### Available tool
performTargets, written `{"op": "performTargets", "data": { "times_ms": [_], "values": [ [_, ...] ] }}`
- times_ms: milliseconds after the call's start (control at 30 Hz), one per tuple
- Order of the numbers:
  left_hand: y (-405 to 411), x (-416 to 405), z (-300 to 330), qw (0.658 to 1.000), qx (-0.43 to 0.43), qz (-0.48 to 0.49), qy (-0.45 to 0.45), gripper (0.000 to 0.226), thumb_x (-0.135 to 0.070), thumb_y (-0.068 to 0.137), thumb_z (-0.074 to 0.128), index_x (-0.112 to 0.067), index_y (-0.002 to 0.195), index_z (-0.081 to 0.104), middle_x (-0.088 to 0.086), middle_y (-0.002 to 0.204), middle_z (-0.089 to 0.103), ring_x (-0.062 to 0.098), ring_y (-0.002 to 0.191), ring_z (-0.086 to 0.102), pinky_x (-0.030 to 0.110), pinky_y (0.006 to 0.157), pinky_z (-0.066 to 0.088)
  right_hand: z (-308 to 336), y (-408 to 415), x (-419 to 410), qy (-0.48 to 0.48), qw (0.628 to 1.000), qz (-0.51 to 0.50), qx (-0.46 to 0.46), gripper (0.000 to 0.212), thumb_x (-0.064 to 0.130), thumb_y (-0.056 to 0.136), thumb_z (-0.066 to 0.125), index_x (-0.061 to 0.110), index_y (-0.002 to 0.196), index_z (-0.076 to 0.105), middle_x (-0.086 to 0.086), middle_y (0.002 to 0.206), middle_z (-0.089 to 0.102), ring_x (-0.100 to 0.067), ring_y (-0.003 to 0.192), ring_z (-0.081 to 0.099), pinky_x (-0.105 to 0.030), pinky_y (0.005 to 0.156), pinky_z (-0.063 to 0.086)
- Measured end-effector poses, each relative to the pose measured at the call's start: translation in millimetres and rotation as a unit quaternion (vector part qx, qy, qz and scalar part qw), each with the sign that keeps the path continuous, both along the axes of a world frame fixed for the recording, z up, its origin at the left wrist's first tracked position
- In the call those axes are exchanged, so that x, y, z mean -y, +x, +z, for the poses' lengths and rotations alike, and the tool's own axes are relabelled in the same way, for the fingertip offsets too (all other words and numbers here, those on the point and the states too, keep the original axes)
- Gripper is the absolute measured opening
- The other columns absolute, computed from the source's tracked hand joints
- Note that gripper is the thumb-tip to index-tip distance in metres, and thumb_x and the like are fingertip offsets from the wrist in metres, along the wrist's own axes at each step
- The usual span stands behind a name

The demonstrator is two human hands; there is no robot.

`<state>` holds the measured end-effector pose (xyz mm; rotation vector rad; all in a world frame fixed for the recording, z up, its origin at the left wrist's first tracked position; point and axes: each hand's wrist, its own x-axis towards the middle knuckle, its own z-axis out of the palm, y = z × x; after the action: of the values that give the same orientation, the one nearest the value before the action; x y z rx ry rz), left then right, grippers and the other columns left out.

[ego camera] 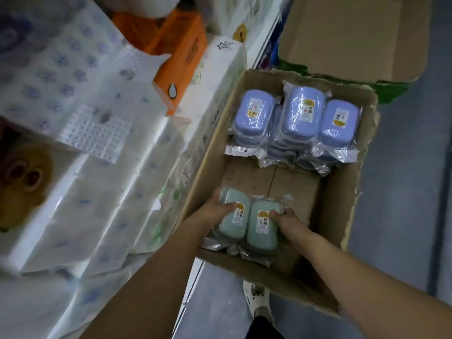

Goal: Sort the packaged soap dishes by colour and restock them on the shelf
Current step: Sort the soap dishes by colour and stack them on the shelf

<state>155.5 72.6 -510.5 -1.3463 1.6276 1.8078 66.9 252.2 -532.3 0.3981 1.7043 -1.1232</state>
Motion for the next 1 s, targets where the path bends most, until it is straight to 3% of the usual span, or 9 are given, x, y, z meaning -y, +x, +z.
{"op": "performTargets", "data": {
  "times_ms": [100, 167, 233, 300, 367, 467, 533, 700, 1000],
  "values": [
    [3, 1, -14, 0.986, 0.023, -0.117, -0.121, 0.072, -0.019, 0.095, 0.062, -0.034, 0.153, 0.022, 0.015, 0.148, 0.038, 0.035, 0.125, 0.052, 0.047, 0.102, 0.048, -11, 4, 2, 0.023, 0.994, 0.047, -0.092, 0.058, 0.014, 0.095, 0.055, 0.021, 0.145, 0.028, -0.012, 0.137, 0.045, -0.031, 0.116, 0.054, -0.045, 0.094, 0.05],
    [6, -1, -14, 0.949, 0.035, -0.23, -0.214, 0.08, -0.007, 0.097, 0.054, -0.029, 0.157, 0.005, 0.013, 0.158, 0.013, 0.033, 0.141, 0.031, 0.039, 0.113, 0.034, -12, 5, -3, 0.06, 0.973, 0.15, -0.164, 0.076, 0.011, 0.091, 0.06, 0.025, 0.152, 0.018, -0.01, 0.155, 0.02, -0.034, 0.137, 0.033, -0.044, 0.111, 0.035],
    [10, 0, -16, 0.896, 0.029, -0.341, -0.285, 0.084, 0.0, 0.095, 0.05, -0.03, 0.157, 0.002, 0.008, 0.163, -0.003, 0.03, 0.15, 0.009, 0.034, 0.12, 0.019, -11, 6, -8, 0.069, 0.956, 0.22, -0.18, 0.076, 0.011, 0.091, 0.06, 0.028, 0.153, 0.018, -0.006, 0.157, 0.006, -0.033, 0.143, 0.021, -0.04, 0.116, 0.026],
    [12, 1, -20, 0.851, 0.018, -0.416, -0.32, 0.08, -0.008, 0.094, 0.054, -0.031, 0.157, 0.01, 0.003, 0.164, -0.007, 0.026, 0.151, -0.004, 0.031, 0.122, 0.009, -11, 7, -9, 0.069, 0.951, 0.253, -0.165, 0.064, 0.016, 0.095, 0.056, 0.026, 0.151, 0.027, -0.008, 0.156, 0.008, -0.033, 0.141, 0.027, -0.035, 0.114, 0.027],
    [11, 4, -23, 0.831, 0.026, -0.454, -0.321, 0.079, -0.019, 0.093, 0.06, -0.03, 0.156, 0.014, 0.002, 0.164, -0.006, 0.024, 0.151, -0.003, 0.032, 0.122, 0.013, -11, 10, -6, 0.075, 0.942, 0.29, -0.152, 0.062, 0.02, 0.094, 0.059, 0.023, 0.149, 0.031, -0.012, 0.15, 0.022, -0.034, 0.134, 0.04, -0.032, 0.112, 0.031],
    [8, 5, -23, 0.803, 0.037, -0.482, -0.347, 0.079, -0.021, 0.089, 0.066, -0.027, 0.153, 0.02, 0.005, 0.163, 0.001, 0.028, 0.148, 0.017, 0.039, 0.115, 0.032, -21, 12, -3, 0.068, 0.93, 0.33, -0.148, 0.066, 0.021, 0.084, 0.069, 0.024, 0.142, 0.04, -0.015, 0.137, 0.044, -0.033, 0.124, 0.051, -0.038, 0.108, 0.041],
    [7, 5, -23, 0.788, 0.042, -0.493, -0.367, 0.076, -0.014, 0.09, 0.064, -0.026, 0.152, 0.022, 0.004, 0.162, 0.005, 0.028, 0.146, 0.023, 0.04, 0.111, 0.037, -20, 13, 0, 0.08, 0.916, 0.364, -0.147, 0.069, 0.021, 0.086, 0.066, 0.024, 0.146, 0.033, -0.017, 0.141, 0.037, -0.035, 0.124, 0.05, -0.038, 0.108, 0.041],
    [11, 0, -12, 0.779, 0.044, -0.497, -0.38, 0.08, -0.022, 0.094, 0.061, -0.023, 0.156, 0.012, 0.006, 0.164, 0.001, 0.023, 0.151, 0.006, 0.035, 0.118, 0.026, 3, 10, 9, 0.156, 0.849, 0.469, -0.189, 0.076, 0.03, 0.09, 0.058, 0.026, 0.153, 0.014, -0.013, 0.159, -0.001, -0.044, 0.14, 0.02, -0.046, 0.113, 0.03],
    [56, -33, 71, 0.781, -0.007, -0.411, -0.469, 0.08, -0.042, 0.093, 0.059, -0.024, 0.157, 0.013, 0.001, 0.164, 0.008, 0.02, 0.152, 0.002, 0.032, 0.121, 0.016, 107, 30, 3, 0.142, 0.737, 0.552, -0.363, 0.063, 0.036, 0.093, 0.05, 0.026, 0.15, 0.025, -0.005, 0.156, 0.019, -0.028, 0.14, 0.025, -0.043, 0.11, 0.033]
  ]
}}
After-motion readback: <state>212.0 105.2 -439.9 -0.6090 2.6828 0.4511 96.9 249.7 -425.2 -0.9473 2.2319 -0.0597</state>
